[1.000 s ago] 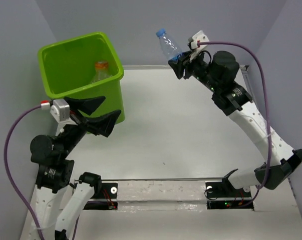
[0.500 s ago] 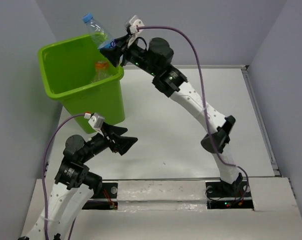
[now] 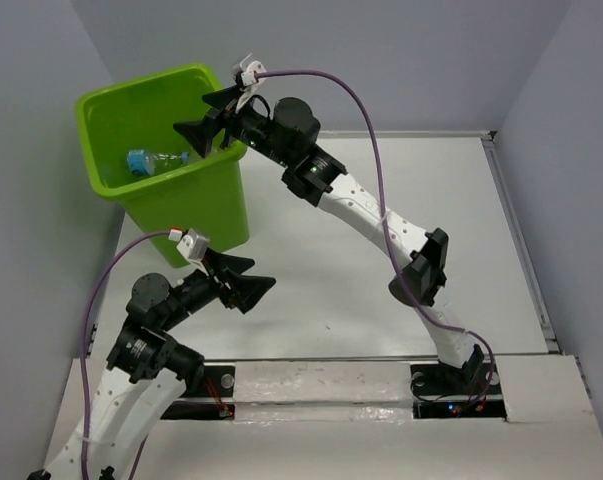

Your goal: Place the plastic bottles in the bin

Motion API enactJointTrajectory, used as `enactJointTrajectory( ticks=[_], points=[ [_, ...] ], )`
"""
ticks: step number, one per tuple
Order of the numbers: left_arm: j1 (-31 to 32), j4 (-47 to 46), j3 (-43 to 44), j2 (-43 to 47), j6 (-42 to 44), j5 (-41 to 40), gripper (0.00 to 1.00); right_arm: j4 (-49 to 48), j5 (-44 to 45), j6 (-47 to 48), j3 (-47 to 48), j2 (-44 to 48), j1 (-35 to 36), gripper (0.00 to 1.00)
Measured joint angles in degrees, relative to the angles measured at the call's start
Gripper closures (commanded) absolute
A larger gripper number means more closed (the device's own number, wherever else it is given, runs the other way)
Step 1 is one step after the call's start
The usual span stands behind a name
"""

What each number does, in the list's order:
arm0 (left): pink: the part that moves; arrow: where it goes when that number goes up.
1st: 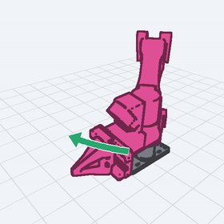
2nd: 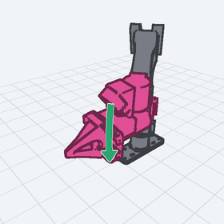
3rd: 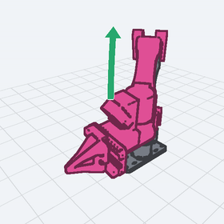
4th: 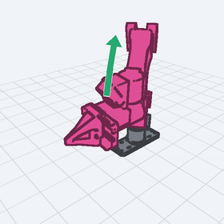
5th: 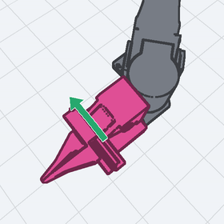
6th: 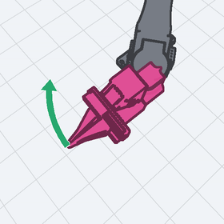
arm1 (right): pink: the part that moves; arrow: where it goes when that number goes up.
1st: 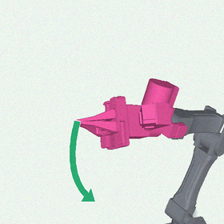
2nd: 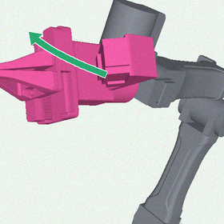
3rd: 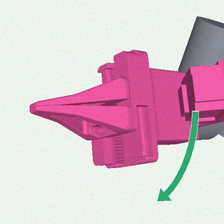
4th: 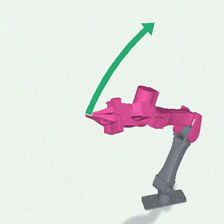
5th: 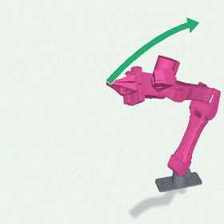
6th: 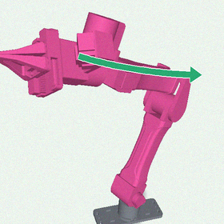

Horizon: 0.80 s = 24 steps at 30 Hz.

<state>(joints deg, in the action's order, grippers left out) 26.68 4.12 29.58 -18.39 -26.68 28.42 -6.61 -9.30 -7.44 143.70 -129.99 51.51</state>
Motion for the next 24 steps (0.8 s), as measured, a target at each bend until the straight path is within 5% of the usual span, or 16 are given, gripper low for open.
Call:
enactJointTrajectory(
  ticks=[5, 12, 17, 24],
  points=[
    [0.00, 0.31, 0.02, 0.09, 0.02, -0.50, 0.01, -3.32, -1.25, -0.98, -10.36, 10.12, 0.00, 0.00],
    [0.00, 0.90, 0.17, -0.24, 0.02, -1.68, 0.01, -14.14, 2.51, 0.28, -44.94, 36.44, 0.00, 0.00],
    [-0.02, 1.16, 0.59, -1.07, 0.17, -1.75, 0.01, -19.23, 11.58, 2.16, -72.72, 60.28, 0.24, 0.00],
    [-0.02, 1.03, 5.51, -3.45, 2.16, -3.28, 0.01, -13.92, 25.44, -0.61, -102.09, 100.83, 0.33, 0.00]
  ],
)
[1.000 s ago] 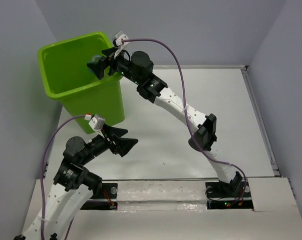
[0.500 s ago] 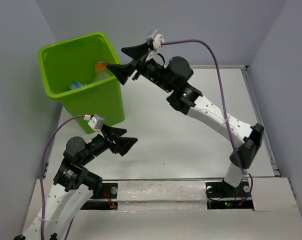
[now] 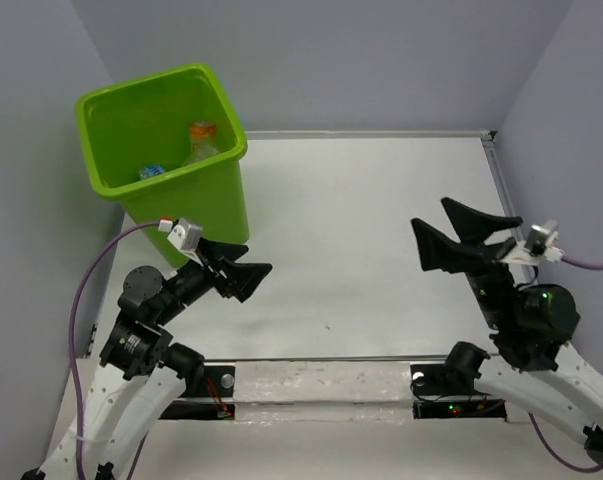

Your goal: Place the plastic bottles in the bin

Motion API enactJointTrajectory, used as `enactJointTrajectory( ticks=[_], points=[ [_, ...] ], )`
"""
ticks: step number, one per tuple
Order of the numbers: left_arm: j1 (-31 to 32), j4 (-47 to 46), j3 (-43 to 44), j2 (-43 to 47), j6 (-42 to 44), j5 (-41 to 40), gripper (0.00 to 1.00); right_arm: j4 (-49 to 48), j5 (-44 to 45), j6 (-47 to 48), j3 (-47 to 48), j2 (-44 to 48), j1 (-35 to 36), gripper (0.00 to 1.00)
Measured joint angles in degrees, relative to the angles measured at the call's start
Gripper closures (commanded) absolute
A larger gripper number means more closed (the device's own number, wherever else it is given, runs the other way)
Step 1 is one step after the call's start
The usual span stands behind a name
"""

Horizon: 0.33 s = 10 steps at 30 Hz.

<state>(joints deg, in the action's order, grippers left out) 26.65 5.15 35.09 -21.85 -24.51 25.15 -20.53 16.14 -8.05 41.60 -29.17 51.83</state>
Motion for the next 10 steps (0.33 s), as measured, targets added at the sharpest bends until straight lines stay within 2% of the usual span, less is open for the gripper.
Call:
enactJointTrajectory(
  ticks=[2, 5, 7, 10],
  points=[
    [0.00, -0.42, 1.16, -0.52, 0.48, -0.85, 0.01, 2.84, 3.10, -1.75, -4.37, 9.68, -0.04, 0.00],
    [0.00, -1.40, 2.14, -1.27, 0.76, -2.51, 0.01, 5.75, 6.21, -4.13, -9.33, 19.32, 0.00, 0.00],
    [0.00, -1.95, 2.36, -1.84, 0.68, -3.19, 0.01, 7.69, 7.54, -5.09, -10.84, 21.03, 0.00, 0.00],
    [0.00, -3.13, 2.58, -2.89, 0.55, -4.00, 0.01, 10.34, 8.31, -5.27, -11.08, 18.60, 0.00, 0.00]
  ],
)
